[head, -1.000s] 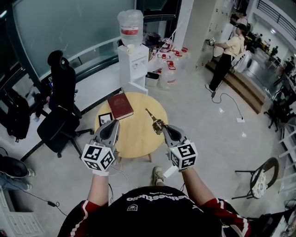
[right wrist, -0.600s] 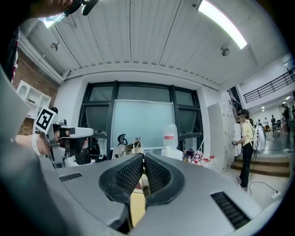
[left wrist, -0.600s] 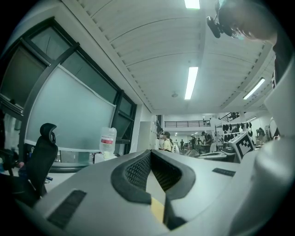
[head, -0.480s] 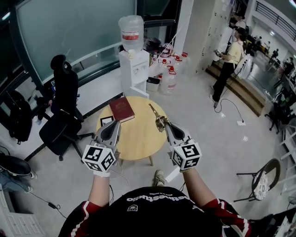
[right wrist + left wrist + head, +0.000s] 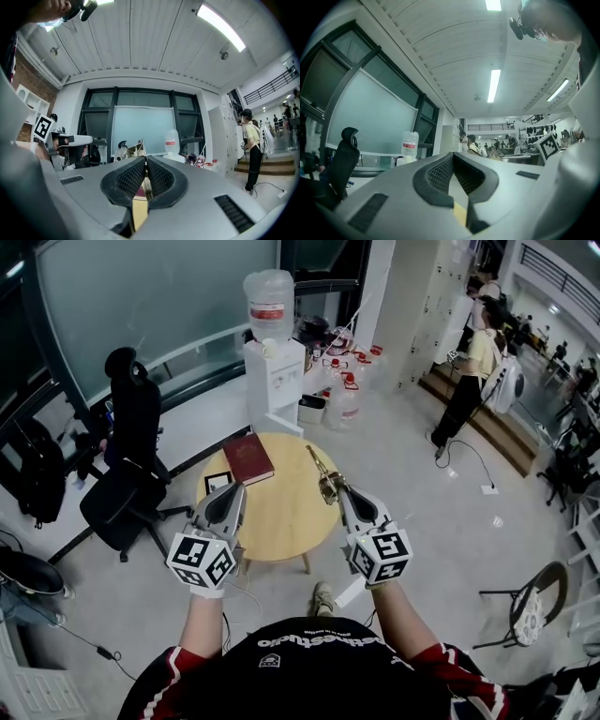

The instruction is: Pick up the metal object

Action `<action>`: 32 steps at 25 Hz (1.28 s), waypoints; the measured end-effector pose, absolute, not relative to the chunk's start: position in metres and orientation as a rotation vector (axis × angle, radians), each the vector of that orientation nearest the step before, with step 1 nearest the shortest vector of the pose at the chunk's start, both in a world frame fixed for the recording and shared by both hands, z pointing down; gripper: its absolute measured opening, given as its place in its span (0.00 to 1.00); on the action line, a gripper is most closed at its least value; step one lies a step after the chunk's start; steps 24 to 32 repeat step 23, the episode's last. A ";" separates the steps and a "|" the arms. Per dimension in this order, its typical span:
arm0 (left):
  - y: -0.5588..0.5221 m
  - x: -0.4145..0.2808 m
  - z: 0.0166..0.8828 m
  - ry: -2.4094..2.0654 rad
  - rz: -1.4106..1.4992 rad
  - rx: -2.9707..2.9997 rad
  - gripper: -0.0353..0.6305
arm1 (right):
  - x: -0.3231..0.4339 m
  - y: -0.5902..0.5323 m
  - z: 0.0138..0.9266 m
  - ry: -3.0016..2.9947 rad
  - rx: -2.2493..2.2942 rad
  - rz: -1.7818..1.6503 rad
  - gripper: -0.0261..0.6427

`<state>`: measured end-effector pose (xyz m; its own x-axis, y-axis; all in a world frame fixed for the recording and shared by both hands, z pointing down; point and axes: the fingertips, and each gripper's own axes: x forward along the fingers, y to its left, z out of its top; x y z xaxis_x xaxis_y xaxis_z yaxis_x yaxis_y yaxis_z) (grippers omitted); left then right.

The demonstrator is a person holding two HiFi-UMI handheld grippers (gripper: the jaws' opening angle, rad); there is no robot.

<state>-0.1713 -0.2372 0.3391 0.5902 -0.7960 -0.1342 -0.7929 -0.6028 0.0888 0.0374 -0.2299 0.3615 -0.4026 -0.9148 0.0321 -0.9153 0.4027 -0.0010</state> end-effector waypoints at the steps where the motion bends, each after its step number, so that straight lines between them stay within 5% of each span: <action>1: -0.237 -0.172 0.339 -1.390 -0.250 2.782 0.08 | 0.037 -0.230 0.361 -2.607 1.704 0.029 0.10; 32: -0.238 -0.171 0.344 -1.383 -0.251 2.778 0.08 | 0.035 -0.227 0.357 -2.596 1.696 -0.013 0.10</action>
